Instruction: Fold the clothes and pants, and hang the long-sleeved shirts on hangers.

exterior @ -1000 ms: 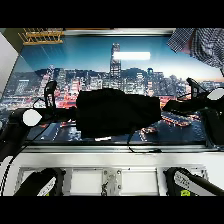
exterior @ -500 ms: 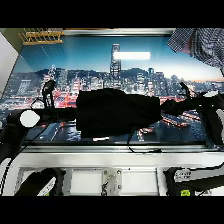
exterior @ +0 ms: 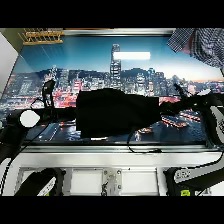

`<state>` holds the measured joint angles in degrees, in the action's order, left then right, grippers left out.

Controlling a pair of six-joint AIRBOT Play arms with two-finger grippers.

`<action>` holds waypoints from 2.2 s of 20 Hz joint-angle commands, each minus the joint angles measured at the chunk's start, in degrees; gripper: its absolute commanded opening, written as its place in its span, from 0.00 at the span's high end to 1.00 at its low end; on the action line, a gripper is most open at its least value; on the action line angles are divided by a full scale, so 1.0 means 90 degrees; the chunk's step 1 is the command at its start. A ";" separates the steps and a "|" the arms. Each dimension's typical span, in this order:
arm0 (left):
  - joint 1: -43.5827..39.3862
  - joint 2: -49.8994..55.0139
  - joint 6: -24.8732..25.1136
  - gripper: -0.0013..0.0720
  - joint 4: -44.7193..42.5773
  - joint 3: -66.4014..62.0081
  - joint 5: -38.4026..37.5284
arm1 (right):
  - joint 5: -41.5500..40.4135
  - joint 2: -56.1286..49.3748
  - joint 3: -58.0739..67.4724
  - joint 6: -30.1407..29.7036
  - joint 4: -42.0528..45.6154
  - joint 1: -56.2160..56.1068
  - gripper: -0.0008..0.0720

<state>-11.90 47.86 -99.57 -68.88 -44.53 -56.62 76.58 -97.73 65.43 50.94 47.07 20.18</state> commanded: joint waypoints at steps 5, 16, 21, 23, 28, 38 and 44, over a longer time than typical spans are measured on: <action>-0.0002 -0.0005 0.0007 0.98 -0.0010 -0.0005 0.0010 | 0.0083 -0.0194 -0.0002 0.0153 -0.0459 -0.0556 0.02; -0.0002 -0.0005 0.0012 0.98 -0.0017 -0.0002 0.0024 | 0.0204 -0.0175 -0.0017 0.0478 -0.0039 -0.0304 0.03; -0.0002 -0.0005 0.0010 0.98 -0.0010 0.0066 0.0141 | 0.0126 -0.0197 -0.0102 0.0532 -0.0432 -0.0687 0.02; -0.0002 -0.0007 0.0007 0.98 -0.0002 0.0226 0.0238 | 0.0017 -0.0197 -0.0102 0.0537 -0.0510 -0.0930 0.02; -0.0002 -0.0007 0.0007 0.98 0.0007 0.0563 0.0248 | -0.0032 -0.0202 -0.0102 0.0532 -0.0809 -0.1389 0.03; -0.0007 -0.0005 0.0007 0.98 0.0012 0.0593 0.0311 | -0.0335 0.0022 -0.0097 0.0583 -0.0505 -0.1744 0.96; -0.1105 0.1127 -0.0153 0.98 0.0005 0.0121 0.0668 | 0.0593 0.1787 0.0034 0.1843 0.2178 -0.1445 0.96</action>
<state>-17.15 52.51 -100.25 -68.82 -40.99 -52.27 76.64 -88.62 64.97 61.91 54.61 6.15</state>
